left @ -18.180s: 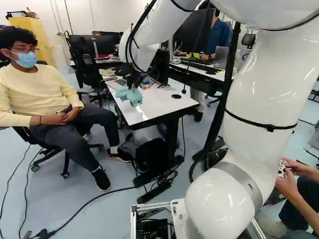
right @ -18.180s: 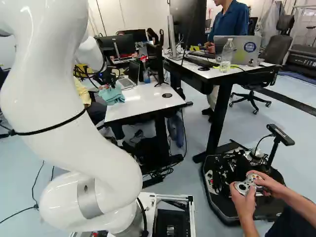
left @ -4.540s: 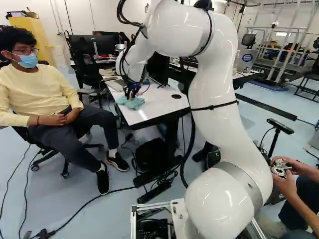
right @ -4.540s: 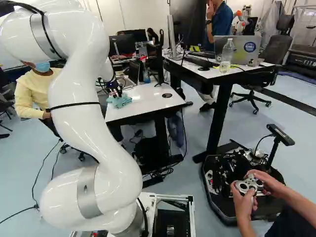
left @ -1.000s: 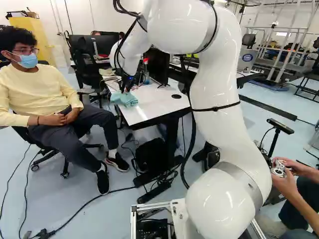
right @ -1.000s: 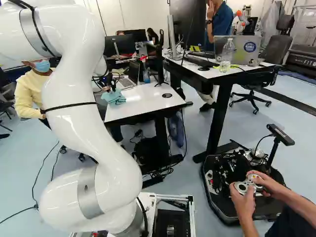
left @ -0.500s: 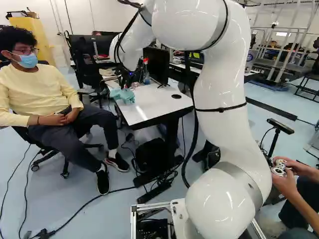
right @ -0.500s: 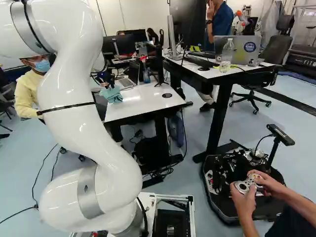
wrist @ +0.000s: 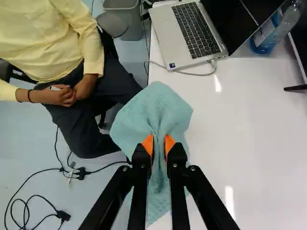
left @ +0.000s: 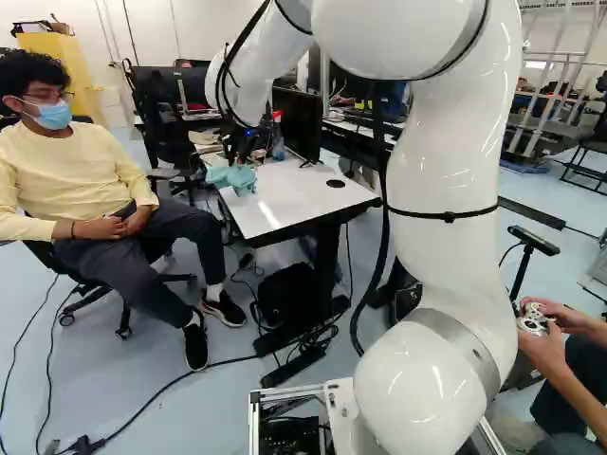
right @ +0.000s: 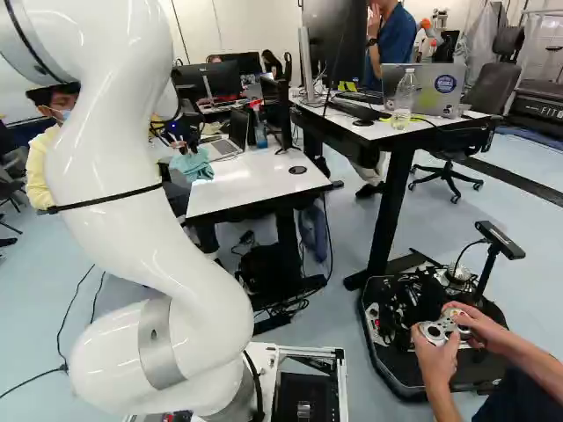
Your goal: Clean the table with the green towel
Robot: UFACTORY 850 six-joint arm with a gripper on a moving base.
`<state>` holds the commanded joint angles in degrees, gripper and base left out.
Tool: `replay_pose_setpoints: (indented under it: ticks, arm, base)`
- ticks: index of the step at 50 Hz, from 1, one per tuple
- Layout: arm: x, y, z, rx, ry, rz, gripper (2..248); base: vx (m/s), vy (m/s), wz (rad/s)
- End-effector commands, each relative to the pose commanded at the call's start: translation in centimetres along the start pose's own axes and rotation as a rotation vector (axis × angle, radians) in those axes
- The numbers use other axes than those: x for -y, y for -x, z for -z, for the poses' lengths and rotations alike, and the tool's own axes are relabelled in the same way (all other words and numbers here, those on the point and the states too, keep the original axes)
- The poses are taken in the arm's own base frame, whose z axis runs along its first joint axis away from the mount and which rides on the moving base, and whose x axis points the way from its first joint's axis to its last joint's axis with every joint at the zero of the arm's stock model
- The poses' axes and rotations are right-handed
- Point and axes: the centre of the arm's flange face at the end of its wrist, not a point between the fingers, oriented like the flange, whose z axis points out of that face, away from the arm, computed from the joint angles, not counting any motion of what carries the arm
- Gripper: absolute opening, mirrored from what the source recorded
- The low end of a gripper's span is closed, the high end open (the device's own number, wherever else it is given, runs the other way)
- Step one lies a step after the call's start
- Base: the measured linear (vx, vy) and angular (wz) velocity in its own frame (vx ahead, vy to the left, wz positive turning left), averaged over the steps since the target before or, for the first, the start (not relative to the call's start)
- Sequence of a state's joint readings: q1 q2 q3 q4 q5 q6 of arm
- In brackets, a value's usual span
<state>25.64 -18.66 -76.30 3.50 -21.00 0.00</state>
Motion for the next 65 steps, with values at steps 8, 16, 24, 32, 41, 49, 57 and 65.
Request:
replay_pose_setpoints:
  ticks: [8,16,24,32,41,49,57,65]
  arm:
    - [0.3,1.0,1.6,-0.003,-0.003,0.004,51]
    - [0.2,2.2,2.7,0.002,-0.003,0.004,51]
    - [0.1,3.5,3.8,0.008,-0.002,0.003,51]
    - [0.0,4.9,4.8,0.012,-0.001,0.002,51]
    - [-0.2,6.4,6.0,0.017,0.001,0.0,51]
    - [-0.3,7.8,7.1,0.019,0.001,-0.001,51]
    - [-0.4,9.2,8.1,0.021,0.001,-0.001,51]
    - [-0.4,9.8,8.6,0.021,0.001,0.0,51]
  base:
    - [0.0,0.0,0.0]
    - [0.0,0.0,0.0]
    - [0.0,0.0,0.0]
    - [0.0,0.0,0.0]
    - [0.0,0.0,0.0]
    - [0.0,0.0,0.0]
    - [0.0,0.0,0.0]
    - [0.0,0.0,0.0]
